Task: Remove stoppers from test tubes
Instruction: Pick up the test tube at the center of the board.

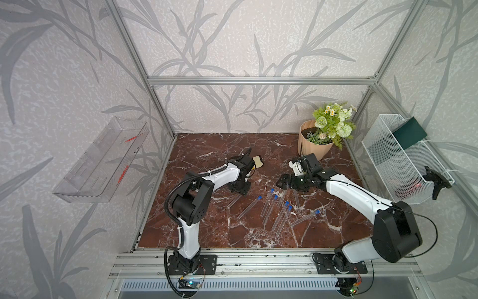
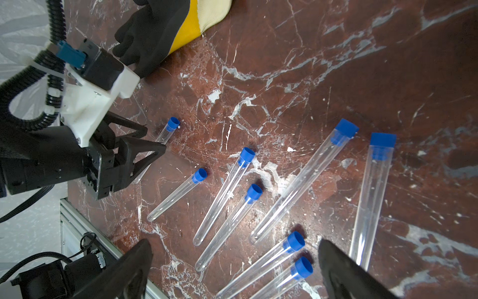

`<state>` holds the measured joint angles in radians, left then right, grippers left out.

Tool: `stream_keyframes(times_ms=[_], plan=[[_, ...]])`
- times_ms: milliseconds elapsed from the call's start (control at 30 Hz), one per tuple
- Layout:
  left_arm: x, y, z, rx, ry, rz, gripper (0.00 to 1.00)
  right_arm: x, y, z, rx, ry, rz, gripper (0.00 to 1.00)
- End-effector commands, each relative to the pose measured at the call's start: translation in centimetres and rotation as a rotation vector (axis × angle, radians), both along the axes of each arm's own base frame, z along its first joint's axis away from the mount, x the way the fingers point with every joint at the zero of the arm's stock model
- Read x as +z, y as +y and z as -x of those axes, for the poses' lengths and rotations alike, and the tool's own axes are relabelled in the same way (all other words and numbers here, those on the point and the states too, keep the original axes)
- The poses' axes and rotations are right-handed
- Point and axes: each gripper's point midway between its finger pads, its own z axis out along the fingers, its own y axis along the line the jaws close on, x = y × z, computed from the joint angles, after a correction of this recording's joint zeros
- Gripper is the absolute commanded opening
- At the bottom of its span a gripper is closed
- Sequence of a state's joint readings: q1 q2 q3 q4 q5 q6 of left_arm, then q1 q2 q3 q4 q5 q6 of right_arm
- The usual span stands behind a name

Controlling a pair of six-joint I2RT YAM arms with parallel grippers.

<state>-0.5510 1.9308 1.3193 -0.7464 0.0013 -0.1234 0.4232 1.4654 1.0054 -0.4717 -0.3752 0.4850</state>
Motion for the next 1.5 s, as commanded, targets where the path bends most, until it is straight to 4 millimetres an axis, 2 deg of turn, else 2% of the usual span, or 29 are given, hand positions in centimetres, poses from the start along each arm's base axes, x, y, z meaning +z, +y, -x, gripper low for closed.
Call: stream_keyframes(times_ms=[0,300,567,733,933,1467], plan=[[-0.5,-0.3,0.5,-0.019,0.014,0.007,0.51,0.4,-0.4,-0.1,-0.026,-0.013,-0.002,0.99],[-1.1,0.0,1.2,-0.037,0.018,-0.021,0.47,0.4,-0.5,-0.2,-0.035,-0.011,0.001,0.98],[-1.4,0.3,1.6,-0.053,0.023,-0.044,0.40,0.7,-0.8,-0.4,-0.044,-0.007,0.002,0.95],[-1.5,0.3,2.1,-0.054,0.039,-0.030,0.40,1.2,-1.0,-0.7,-0.051,-0.013,0.004,0.95],[-1.9,0.4,2.8,-0.057,0.059,-0.026,0.33,1.1,-0.9,-0.9,-0.053,-0.008,0.002,0.94],[-1.8,0.5,3.1,-0.056,0.059,-0.016,0.25,1.2,-0.9,-1.2,-0.059,-0.004,-0.005,0.91]])
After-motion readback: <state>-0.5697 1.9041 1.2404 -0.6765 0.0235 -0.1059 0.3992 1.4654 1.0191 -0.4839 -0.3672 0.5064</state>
